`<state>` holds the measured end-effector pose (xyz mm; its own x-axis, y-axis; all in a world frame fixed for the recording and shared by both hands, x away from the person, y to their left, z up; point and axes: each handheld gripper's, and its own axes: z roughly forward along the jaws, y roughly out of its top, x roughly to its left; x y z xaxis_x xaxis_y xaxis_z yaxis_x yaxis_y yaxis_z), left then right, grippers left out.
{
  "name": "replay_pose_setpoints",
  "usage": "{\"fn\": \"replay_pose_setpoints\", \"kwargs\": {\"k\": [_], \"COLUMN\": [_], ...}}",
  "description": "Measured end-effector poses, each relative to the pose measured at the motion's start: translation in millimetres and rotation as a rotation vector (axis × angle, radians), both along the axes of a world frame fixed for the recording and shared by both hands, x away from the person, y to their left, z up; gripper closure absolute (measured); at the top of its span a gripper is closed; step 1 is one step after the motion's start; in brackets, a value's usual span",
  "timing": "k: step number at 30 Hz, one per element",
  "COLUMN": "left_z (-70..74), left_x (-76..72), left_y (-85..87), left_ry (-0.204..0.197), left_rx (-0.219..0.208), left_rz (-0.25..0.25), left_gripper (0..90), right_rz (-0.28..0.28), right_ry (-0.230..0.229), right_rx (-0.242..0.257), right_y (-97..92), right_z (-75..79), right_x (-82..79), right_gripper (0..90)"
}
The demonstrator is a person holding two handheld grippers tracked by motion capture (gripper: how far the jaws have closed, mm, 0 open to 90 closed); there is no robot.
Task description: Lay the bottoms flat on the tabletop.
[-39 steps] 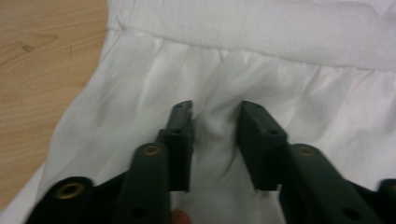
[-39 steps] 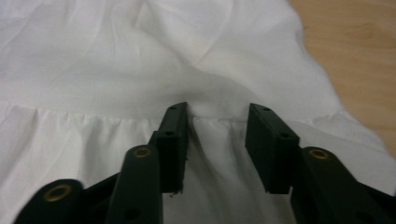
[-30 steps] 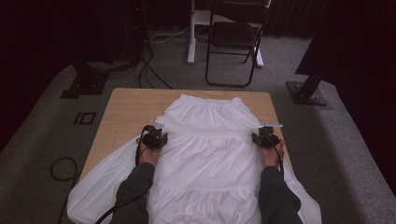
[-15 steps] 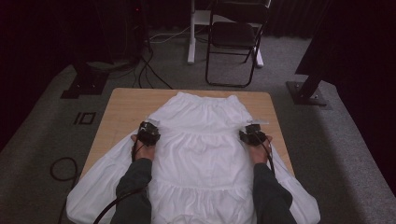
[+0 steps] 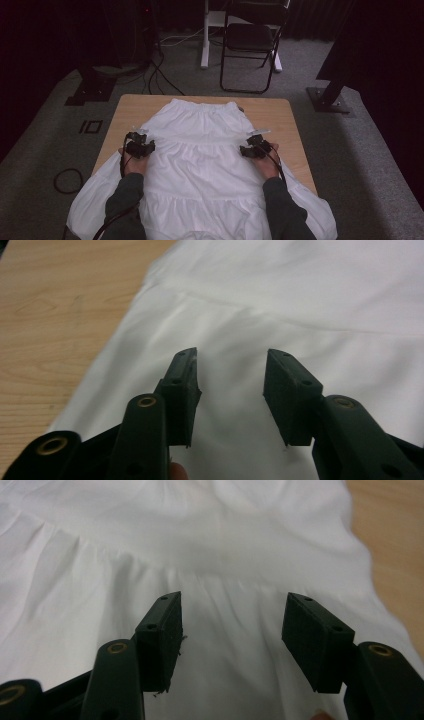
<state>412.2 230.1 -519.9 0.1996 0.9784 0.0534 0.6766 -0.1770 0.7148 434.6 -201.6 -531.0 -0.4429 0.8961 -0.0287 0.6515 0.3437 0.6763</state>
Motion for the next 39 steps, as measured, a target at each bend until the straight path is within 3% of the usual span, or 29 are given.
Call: {"fn": "replay_pose_setpoints", "kwargs": {"k": [2,5,6,9,11,12,16,20,21,25,27,30,33,35,39], "left_z": [2.2,1.8,0.3,-5.5,-13.9,-17.2,-19.7,-22.7,-22.7,-23.7,-23.0,-18.8,-11.9,-5.5,4.8], "left_x": [-12.8,-30.9,-35.0,-43.2,-40.2,-37.8,-25.5,-13.6,-13.6,6.0,15.1,27.0,27.3,18.8,-1.0], "left_y": [1.0,5.1,6.1,7.9,6.9,6.1,-11.0,-26.9,-26.9,-53.4,-66.0,-80.2,-85.7,-85.0,-74.1], "left_ry": [-0.003,0.005,0.024,0.043,0.07,0.051,0.018,-0.014,-0.014,-0.026,-0.018,0.023,0.046,0.016,-0.008], "left_rx": [-0.003,-0.024,-0.024,-0.011,-0.017,-0.06,-0.05,-0.058,-0.058,-0.058,-0.053,-0.042,-0.023,-0.032,-0.028], "left_rz": [-0.014,-0.035,-0.048,-0.053,-0.037,-0.024,-0.008,-0.024,-0.024,-0.053,-0.081,-0.091,-0.137,-0.179,-0.205], "left_gripper": [54.8,53.1,53.0,51.5,51.5,51.2,57.6,64.3,64.4,65.3,65.3,62.3,56.9,53.7,50.1], "right_rz": [-0.009,-0.001,-0.001,-0.011,-0.015,-0.025,-0.074,-0.129,-0.129,-0.232,-0.285,-0.353,-0.341,-0.322,-0.284], "right_ry": [-0.001,0.016,0.011,0.0,-0.013,-0.019,-0.021,-0.014,-0.014,0.003,0.008,0.044,0.06,0.043,0.014], "right_rx": [0.019,-0.024,-0.006,0.022,0.016,0.006,-0.03,-0.069,-0.069,-0.039,-0.047,0.01,0.019,0.029,0.043], "right_y": [-8.5,-14.8,-17.8,-23.8,-25.7,-26.5,-29.6,-42.6,-42.6,-74.9,-85.9,-97.3,-95.3,-92.4,-88.2], "right_z": [0.5,-4.3,-5.7,-7.0,-7.0,-7.0,-5.8,-4.0,-4.0,-3.8,-3.4,-2.0,-0.4,3.2,11.1], "right_x": [-7.4,-14.6,-15.2,-10.3,-3.8,0.1,16.1,28.8,28.8,33.3,33.3,33.2,27.7,19.0,-8.4], "right_gripper": [40.6,42.0,42.9,57.6,70.6,77.0,82.8,82.5,82.5,81.0,80.8,75.6,62.5,57.3,49.2]}}
